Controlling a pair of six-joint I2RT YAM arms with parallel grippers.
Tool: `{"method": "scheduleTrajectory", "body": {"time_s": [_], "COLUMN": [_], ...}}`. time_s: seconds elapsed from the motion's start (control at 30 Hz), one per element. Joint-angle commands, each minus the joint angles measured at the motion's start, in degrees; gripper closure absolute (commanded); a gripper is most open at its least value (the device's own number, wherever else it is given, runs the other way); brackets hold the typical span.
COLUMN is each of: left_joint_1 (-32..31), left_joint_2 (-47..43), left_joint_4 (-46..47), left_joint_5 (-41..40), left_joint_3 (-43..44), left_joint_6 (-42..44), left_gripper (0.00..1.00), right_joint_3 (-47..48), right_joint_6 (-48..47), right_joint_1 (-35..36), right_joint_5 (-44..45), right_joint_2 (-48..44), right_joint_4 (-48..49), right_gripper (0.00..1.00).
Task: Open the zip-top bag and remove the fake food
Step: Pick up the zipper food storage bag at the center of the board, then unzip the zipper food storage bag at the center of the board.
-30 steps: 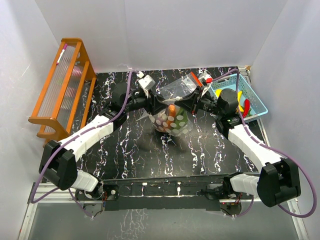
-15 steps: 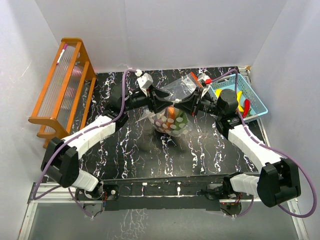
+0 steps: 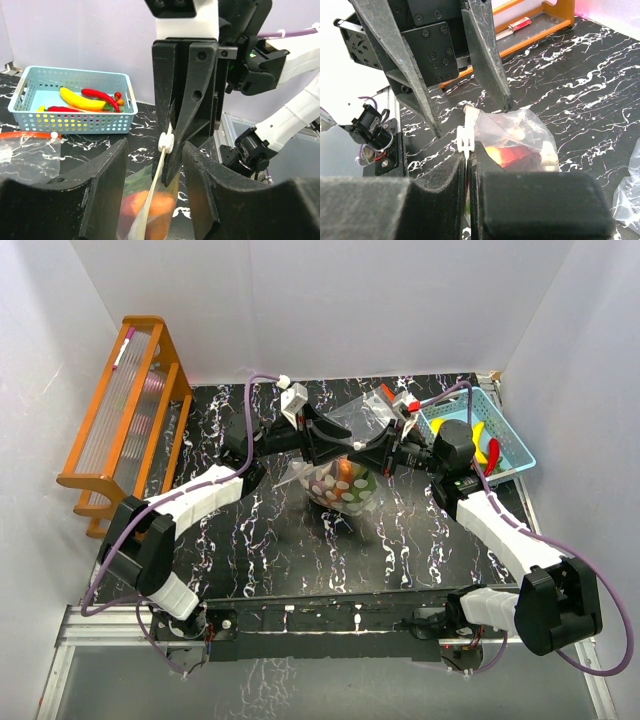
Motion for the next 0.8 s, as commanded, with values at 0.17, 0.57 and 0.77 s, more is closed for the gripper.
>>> {"method": "scheduleTrajectory", "body": {"time_s": [0.17, 0.57, 0.77], "left_joint_1": [-0.4, -1.1, -1.2], "left_joint_2": [1.9, 4.5, 7.2], "left_joint_4": [11.0, 14.1, 18.6], "left_joint_5": [6.5, 6.1, 8.2], "left_joint_3": [2.6, 3.4, 4.8], "left_joint_6": [-8.5, -10.8, -15.0], "left_gripper": [0.53, 0.51, 0.54], "right_joint_3": [0.4, 0.5, 0.3], "right_joint_6": [-1.0, -1.0, -1.5], "right_joint_1": [0.1, 0.1, 0.2], "right_joint_5": [-1.8, -3.1, -3.4], "right_joint_2": [-1.0, -0.8, -1.1], "right_joint_4": [1.1, 0.8, 0.9], "right_gripper": [0.92, 0.92, 0.92]}}
